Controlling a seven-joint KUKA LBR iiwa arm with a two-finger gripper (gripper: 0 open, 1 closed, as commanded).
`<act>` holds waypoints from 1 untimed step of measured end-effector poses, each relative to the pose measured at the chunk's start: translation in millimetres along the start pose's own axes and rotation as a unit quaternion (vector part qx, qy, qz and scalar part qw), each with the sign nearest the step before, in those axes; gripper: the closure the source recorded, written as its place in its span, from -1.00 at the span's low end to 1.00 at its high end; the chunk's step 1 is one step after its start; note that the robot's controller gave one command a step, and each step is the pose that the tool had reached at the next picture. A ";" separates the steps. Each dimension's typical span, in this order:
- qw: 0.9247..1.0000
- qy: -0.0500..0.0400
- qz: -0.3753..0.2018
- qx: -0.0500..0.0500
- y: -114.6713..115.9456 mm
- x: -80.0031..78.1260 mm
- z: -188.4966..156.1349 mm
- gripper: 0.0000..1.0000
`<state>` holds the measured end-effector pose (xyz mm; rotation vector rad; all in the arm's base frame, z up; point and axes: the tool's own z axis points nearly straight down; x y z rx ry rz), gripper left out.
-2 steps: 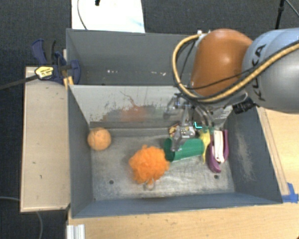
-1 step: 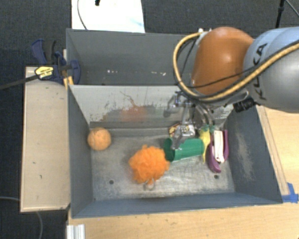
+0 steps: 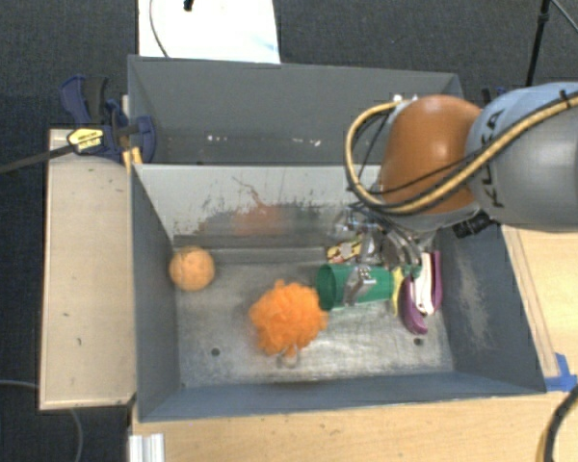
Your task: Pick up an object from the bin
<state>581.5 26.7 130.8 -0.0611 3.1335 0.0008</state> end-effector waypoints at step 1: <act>0.999 0.004 0.047 0.000 -25.5 -2.3 3.9 -1.00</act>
Offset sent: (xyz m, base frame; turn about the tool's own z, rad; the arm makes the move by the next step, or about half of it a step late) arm -0.0110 -0.0302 -0.0247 0.0743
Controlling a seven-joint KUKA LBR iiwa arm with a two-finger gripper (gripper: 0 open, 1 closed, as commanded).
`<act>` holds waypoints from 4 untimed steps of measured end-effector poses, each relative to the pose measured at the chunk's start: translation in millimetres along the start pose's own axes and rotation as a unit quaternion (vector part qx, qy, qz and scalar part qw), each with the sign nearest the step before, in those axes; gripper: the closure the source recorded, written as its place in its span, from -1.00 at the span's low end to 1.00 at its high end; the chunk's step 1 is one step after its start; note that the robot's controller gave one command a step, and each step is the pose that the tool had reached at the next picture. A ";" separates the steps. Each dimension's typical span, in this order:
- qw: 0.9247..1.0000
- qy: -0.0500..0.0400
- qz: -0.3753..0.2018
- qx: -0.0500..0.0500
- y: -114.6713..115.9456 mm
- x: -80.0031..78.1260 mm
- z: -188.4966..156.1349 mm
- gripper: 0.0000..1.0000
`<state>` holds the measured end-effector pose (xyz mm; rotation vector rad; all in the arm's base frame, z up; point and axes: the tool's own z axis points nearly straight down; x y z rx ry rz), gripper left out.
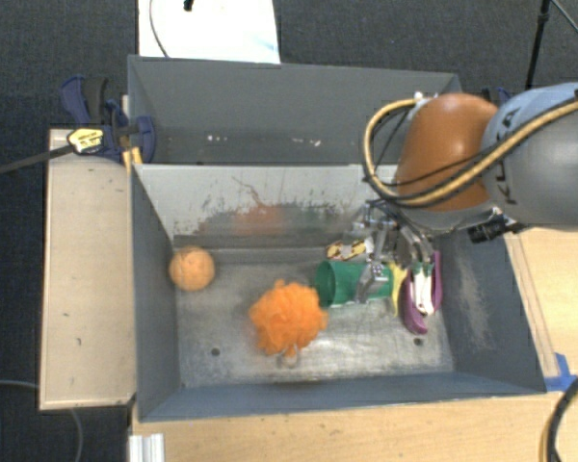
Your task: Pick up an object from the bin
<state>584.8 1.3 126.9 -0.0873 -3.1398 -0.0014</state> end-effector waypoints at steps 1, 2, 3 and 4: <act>1.000 -0.002 -0.002 0.000 -3.8 7.8 7.5 -1.00; 0.996 -0.006 0.089 -0.006 5.1 1.0 41.2 -1.00; 0.995 -0.006 0.103 -0.005 1.3 2.6 51.4 1.00; 0.995 -0.006 0.103 -0.005 1.3 2.6 51.4 1.00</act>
Offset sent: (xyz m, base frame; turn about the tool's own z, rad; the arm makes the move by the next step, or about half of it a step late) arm -0.0047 -0.0009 -0.0569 0.1957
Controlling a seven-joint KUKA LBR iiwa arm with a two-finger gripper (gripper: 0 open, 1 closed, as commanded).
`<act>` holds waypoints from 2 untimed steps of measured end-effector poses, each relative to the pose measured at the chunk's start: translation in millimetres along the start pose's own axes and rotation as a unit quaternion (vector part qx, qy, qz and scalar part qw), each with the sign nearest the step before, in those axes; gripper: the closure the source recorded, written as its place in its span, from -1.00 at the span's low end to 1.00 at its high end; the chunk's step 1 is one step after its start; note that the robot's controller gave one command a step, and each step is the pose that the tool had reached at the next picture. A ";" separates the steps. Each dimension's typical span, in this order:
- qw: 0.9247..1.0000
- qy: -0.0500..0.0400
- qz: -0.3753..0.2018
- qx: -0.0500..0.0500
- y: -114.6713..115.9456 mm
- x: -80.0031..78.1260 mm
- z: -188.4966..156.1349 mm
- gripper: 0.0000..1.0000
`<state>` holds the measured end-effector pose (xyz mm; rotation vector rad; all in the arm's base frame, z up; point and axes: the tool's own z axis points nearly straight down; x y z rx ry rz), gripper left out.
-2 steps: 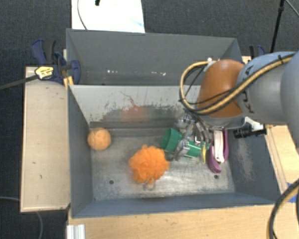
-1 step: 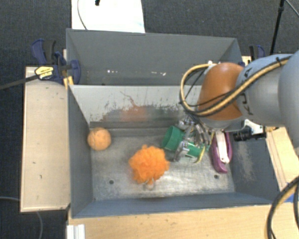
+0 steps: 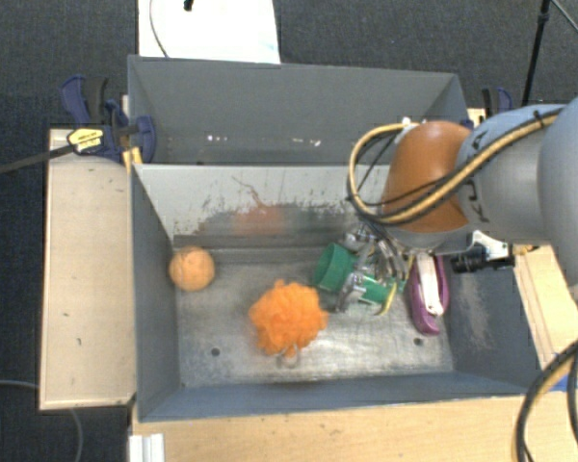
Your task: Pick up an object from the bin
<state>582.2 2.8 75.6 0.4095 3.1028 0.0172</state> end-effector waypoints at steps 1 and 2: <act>1.000 0.002 0.000 0.001 -0.4 1.1 -2.5 1.00; 1.000 0.008 -0.001 0.005 -3.1 4.4 -20.8 1.00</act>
Offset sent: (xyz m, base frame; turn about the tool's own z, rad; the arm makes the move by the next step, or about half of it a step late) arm 0.0001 0.0002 0.0001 -0.0001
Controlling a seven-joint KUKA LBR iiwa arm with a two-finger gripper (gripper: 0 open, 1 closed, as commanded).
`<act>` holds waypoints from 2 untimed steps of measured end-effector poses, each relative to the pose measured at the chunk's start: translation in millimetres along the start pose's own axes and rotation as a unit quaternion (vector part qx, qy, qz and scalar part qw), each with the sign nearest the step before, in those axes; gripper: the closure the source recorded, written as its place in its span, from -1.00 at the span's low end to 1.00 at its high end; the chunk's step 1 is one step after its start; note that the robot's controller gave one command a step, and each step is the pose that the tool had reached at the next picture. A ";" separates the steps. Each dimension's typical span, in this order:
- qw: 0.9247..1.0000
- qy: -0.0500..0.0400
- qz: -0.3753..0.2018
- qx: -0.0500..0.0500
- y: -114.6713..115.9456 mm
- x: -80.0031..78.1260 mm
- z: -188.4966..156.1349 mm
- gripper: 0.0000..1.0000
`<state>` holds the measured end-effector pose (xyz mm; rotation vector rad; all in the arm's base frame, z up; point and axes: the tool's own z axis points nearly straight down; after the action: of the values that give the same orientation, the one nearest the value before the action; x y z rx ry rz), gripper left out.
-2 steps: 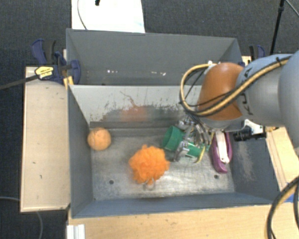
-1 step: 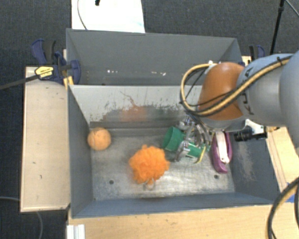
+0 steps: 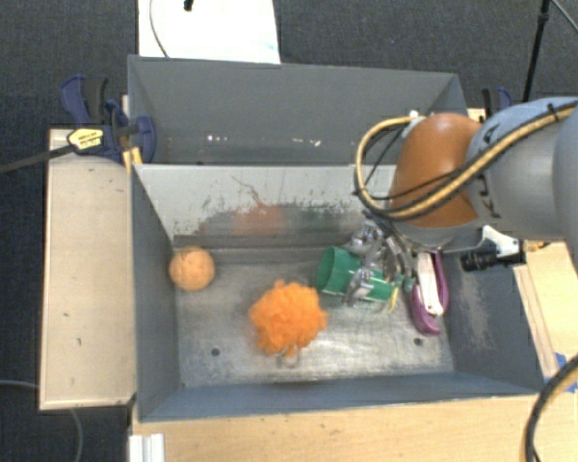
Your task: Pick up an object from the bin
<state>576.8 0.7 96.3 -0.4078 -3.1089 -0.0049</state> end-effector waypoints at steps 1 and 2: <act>1.000 -0.002 0.000 0.001 -1.4 -1.2 -21.2 1.00; 1.000 -0.004 0.001 0.001 -2.0 -2.1 -40.1 1.00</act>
Offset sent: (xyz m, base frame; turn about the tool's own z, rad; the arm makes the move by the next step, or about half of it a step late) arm 0.0001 -0.0001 0.0190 0.0000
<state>578.6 -1.9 136.4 -0.4107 -3.1154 -0.0017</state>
